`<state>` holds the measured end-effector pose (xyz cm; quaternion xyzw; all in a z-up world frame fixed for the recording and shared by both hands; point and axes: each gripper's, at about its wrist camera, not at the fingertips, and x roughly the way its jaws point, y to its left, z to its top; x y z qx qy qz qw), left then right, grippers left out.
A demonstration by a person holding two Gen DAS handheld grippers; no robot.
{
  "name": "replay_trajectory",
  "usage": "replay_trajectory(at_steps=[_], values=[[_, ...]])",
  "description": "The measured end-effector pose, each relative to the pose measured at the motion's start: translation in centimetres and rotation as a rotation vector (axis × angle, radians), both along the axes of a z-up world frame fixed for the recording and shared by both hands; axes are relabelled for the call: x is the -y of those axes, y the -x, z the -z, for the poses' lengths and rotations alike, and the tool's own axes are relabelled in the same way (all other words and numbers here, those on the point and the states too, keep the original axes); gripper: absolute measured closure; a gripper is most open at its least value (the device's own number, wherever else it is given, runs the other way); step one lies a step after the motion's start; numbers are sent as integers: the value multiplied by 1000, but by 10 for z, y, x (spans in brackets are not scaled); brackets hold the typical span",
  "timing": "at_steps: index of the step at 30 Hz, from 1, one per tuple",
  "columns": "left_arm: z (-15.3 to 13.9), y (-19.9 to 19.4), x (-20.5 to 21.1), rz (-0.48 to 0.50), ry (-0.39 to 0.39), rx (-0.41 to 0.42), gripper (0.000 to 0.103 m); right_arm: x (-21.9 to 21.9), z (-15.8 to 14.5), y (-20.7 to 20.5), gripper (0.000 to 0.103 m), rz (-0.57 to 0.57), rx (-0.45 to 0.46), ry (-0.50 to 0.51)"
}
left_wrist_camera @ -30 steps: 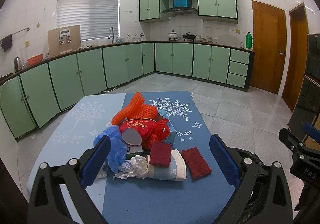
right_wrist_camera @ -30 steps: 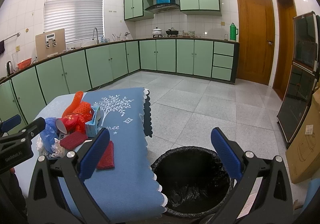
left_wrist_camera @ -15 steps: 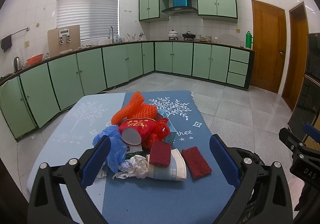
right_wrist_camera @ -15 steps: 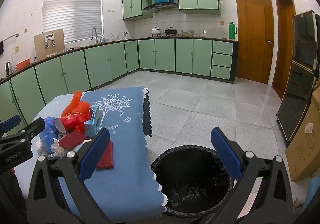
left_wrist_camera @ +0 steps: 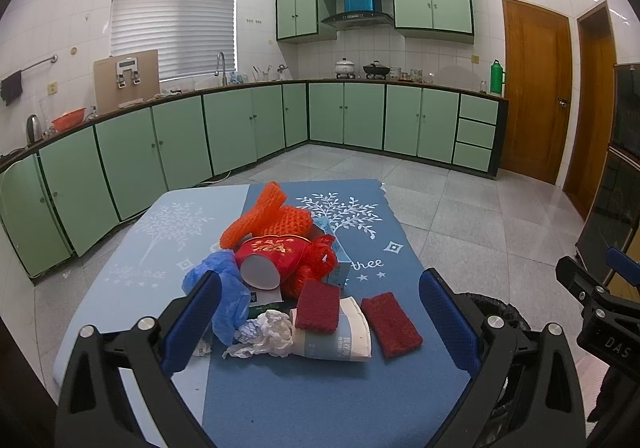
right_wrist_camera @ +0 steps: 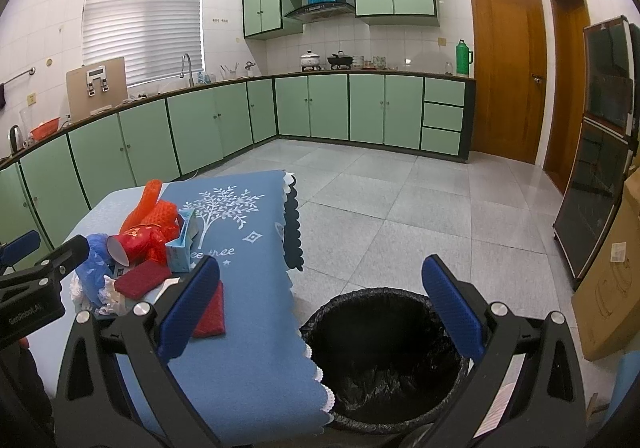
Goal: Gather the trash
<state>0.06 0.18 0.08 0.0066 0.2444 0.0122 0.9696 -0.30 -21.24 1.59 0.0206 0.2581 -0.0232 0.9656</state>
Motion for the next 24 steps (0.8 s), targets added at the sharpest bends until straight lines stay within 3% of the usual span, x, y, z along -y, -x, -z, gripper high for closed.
replay_trajectory(at_steps=[24], values=[[4,-5,-4,-2,20,-6,6,-9,0,-4,5,-29,-3,4]])
